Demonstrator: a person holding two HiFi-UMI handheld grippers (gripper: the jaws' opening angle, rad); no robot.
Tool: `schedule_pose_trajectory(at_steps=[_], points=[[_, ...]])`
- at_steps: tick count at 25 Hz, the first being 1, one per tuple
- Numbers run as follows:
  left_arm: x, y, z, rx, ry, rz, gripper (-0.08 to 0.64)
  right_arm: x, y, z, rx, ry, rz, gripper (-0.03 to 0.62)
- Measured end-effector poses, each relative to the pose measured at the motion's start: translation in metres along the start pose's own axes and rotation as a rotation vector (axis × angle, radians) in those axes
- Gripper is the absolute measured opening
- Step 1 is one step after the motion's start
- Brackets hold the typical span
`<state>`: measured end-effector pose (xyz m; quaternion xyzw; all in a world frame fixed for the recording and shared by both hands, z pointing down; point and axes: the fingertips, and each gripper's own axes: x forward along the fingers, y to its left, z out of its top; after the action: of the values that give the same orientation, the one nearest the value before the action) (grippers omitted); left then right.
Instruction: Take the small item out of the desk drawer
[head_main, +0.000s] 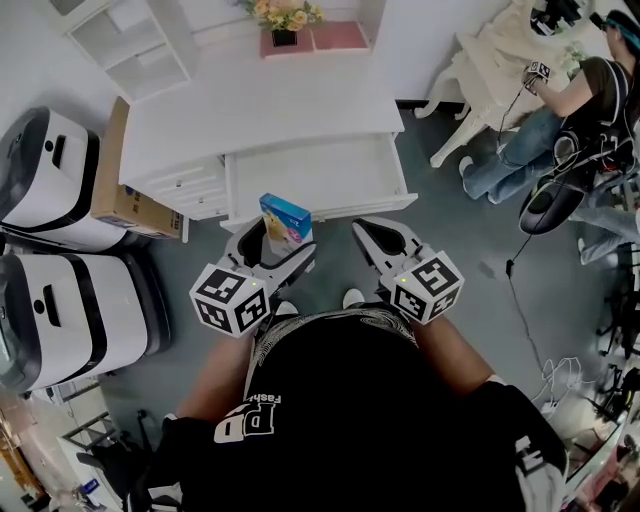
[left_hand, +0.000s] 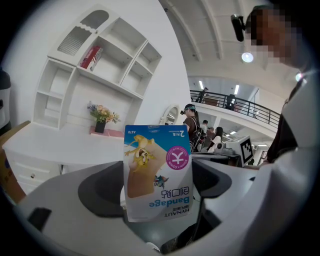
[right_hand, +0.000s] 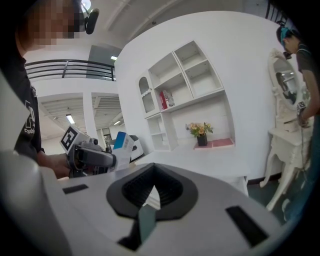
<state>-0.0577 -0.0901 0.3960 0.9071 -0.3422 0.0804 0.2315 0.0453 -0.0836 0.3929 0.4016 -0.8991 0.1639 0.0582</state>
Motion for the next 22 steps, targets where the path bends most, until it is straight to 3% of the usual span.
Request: schedule_pose_trajectory(at_steps=[22], points=[[-0.0033, 0.0022, -0.0025, -0.001, 0.001, 0.009, 0.419, 0.0006, 0.0049, -0.0058, -0.003, 0.015, 0.014, 0.006]])
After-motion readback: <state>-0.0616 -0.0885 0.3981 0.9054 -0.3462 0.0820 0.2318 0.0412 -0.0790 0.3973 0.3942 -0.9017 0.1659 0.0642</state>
